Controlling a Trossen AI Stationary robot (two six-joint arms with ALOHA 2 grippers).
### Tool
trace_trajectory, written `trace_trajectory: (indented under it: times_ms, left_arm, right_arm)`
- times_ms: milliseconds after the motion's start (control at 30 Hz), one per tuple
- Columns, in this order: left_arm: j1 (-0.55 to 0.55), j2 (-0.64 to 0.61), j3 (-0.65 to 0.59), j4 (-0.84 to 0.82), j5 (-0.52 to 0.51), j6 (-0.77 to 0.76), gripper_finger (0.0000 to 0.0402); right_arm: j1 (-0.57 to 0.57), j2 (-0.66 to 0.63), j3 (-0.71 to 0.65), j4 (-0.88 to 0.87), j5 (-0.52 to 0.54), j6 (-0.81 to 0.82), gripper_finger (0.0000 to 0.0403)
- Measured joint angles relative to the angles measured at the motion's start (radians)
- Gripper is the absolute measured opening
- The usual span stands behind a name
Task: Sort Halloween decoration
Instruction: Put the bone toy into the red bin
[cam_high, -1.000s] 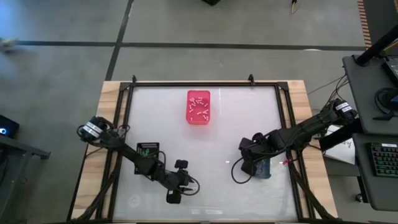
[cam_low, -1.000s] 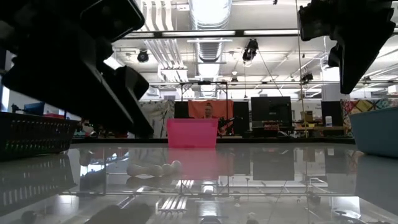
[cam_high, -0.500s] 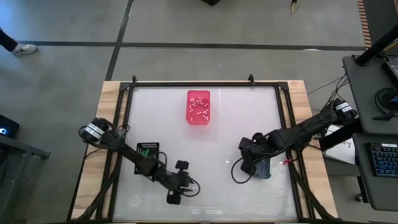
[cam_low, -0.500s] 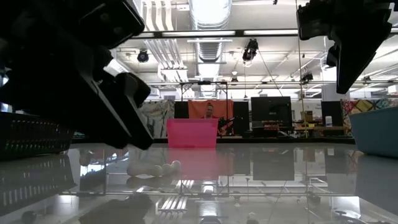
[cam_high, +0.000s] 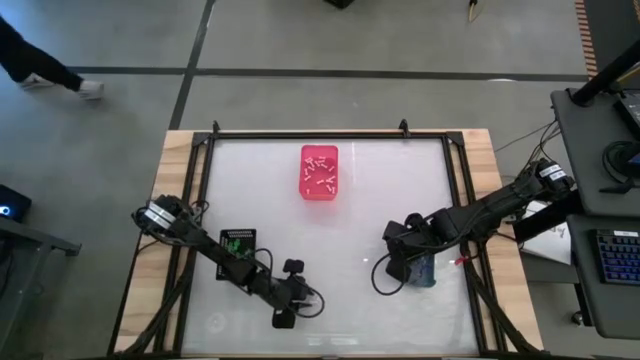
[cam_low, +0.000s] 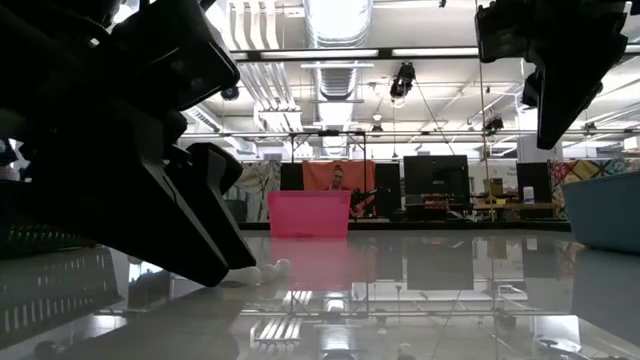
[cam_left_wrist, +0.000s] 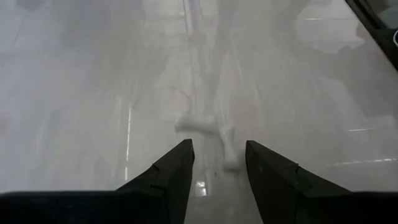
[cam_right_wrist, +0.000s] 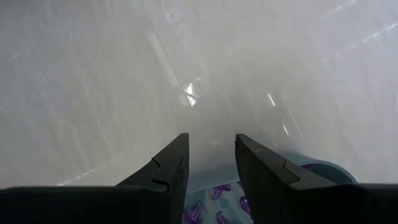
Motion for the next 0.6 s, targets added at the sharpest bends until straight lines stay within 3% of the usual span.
trace_trajectory:
  times_ms: [200,600]
  left_arm:
    - [-0.003,0.000,0.004,-0.043,-0.032,-0.001,0.0112]
    - [-0.002,-0.001,0.002,-0.069,-0.047,-0.010,0.0005]
  right_arm:
    - [0.000,0.000,0.000,0.002,0.024,0.000,0.0123]
    - [0.000,0.000,0.000,0.003,0.029,-0.001,0.0123]
